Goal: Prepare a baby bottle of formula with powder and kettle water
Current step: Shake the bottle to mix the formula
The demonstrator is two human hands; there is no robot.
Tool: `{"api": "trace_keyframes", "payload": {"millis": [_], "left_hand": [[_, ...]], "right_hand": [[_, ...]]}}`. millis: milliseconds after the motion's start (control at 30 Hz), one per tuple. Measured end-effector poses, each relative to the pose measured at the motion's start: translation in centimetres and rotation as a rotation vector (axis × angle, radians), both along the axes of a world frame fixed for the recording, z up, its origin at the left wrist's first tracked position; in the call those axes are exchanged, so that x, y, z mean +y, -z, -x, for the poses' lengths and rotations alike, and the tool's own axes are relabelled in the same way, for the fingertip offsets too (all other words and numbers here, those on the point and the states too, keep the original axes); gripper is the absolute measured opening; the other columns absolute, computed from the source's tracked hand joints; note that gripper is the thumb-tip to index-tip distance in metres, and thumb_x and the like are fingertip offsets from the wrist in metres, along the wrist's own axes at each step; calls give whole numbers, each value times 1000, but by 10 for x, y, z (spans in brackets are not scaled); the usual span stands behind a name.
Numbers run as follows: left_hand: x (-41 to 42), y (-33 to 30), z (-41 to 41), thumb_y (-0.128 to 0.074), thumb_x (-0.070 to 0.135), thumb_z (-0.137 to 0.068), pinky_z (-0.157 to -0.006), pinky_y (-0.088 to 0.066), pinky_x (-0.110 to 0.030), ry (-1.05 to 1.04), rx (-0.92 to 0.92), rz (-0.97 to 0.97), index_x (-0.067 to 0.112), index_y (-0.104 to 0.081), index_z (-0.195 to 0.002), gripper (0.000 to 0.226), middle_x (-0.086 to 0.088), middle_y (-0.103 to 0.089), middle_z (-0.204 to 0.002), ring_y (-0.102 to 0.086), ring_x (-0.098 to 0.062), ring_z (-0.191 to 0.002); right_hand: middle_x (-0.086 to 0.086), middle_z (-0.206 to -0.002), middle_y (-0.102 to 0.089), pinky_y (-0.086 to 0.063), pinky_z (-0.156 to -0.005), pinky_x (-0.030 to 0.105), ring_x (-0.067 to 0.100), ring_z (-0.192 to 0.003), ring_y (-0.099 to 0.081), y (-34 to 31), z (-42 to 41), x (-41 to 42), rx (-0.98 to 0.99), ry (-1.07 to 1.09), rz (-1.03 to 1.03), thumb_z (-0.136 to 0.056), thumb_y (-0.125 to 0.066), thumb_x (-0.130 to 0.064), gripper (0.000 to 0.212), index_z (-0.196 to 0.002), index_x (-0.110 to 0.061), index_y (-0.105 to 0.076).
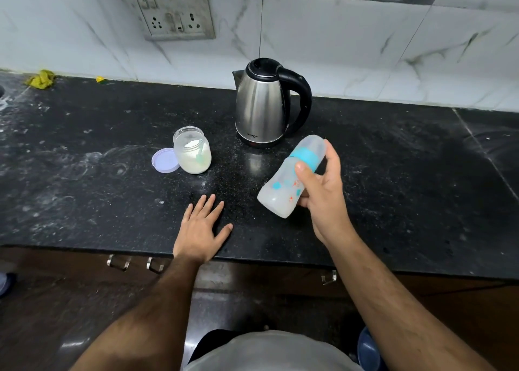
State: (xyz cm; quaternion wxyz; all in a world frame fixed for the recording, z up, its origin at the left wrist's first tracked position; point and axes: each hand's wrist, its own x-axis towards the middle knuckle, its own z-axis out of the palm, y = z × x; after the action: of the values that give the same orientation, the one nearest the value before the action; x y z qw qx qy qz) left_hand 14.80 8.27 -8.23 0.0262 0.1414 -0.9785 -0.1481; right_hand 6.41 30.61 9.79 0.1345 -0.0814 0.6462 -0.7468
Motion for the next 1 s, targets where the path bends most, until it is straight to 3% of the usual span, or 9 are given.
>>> {"api": "trace_keyframes", "payload": {"millis": [33,167,267,367,533,700,833,900,1000], "left_hand": [[0,0,0,-20,69,-86,-125,-3,-38,2,-2,3,28,-33,-152,79,5,-18,-164,-5,-11,-152],[0,0,0,-21,69,-86,-125,-4,-39,2,7,1,28,-35,-151,79,4,-19,-164,-6,-11,-152],[-1,0,-1,-21,69,-86,-125,-4,-39,1,9,-1,28,-35,-151,79,4,-20,-163,-6,-12,-152],[0,0,-1,-21,69,-86,-125,-4,-39,0,4,0,28,-34,-152,79,4,-19,-164,-6,-11,-152],[-1,0,0,-20,69,-86,-125,-3,-39,3,-6,6,29,-33,-152,79,5,-17,-164,-4,-11,-152],[0,1,0,-22,68,-86,-125,-3,-39,2,4,-5,28,-33,-152,78,5,-18,-164,-5,-11,-152],[-1,1,-1,-24,68,-87,-125,-4,-40,4,12,-7,27,-35,-151,77,4,-19,-164,-6,-11,-152],[-1,2,0,-24,68,-87,-125,-4,-39,5,9,-5,28,-35,-151,77,4,-19,-164,-6,-11,-152],[-2,3,0,-23,69,-87,-125,-3,-39,6,7,-3,28,-34,-152,77,5,-19,-164,-5,-11,-152]], "right_hand": [[-11,-87,-71,-60,-75,42,9,-83,-68,1,-1,-1,2,-1,-8,-97,-60,-16,67,-152,-30,-23],[-7,-80,-70,-50,-58,15,2,-68,-66,1,-12,-3,3,-228,-36,-92,-63,-4,69,-148,-25,-28],[-8,-90,-72,-57,-65,27,8,-79,-69,-1,-7,-4,-9,-126,40,-87,-65,-16,71,-148,-26,-30],[-20,-83,-72,-59,-73,43,6,-80,-70,-1,1,-5,-40,64,66,-98,-57,-16,62,-150,-29,-26],[-3,-88,-73,-54,-58,23,7,-74,-69,-1,-9,-3,-39,-188,-44,-95,-60,-9,68,-151,-28,-26],[-8,-92,-71,-59,-68,32,11,-83,-68,4,-3,-5,-41,-11,55,-98,-57,-12,65,-151,-29,-24],[-6,-81,-70,-51,-58,15,1,-67,-66,2,-16,-7,-12,-221,-27,-95,-58,-1,64,-147,-24,-27],[-9,-80,-73,-54,-61,19,3,-72,-67,2,-14,-6,-6,-190,-8,-91,-64,-9,70,-148,-26,-27],[-13,-82,-72,-56,-71,39,10,-78,-67,2,-4,-6,-11,-3,21,-95,-62,-16,69,-151,-29,-24]]}}
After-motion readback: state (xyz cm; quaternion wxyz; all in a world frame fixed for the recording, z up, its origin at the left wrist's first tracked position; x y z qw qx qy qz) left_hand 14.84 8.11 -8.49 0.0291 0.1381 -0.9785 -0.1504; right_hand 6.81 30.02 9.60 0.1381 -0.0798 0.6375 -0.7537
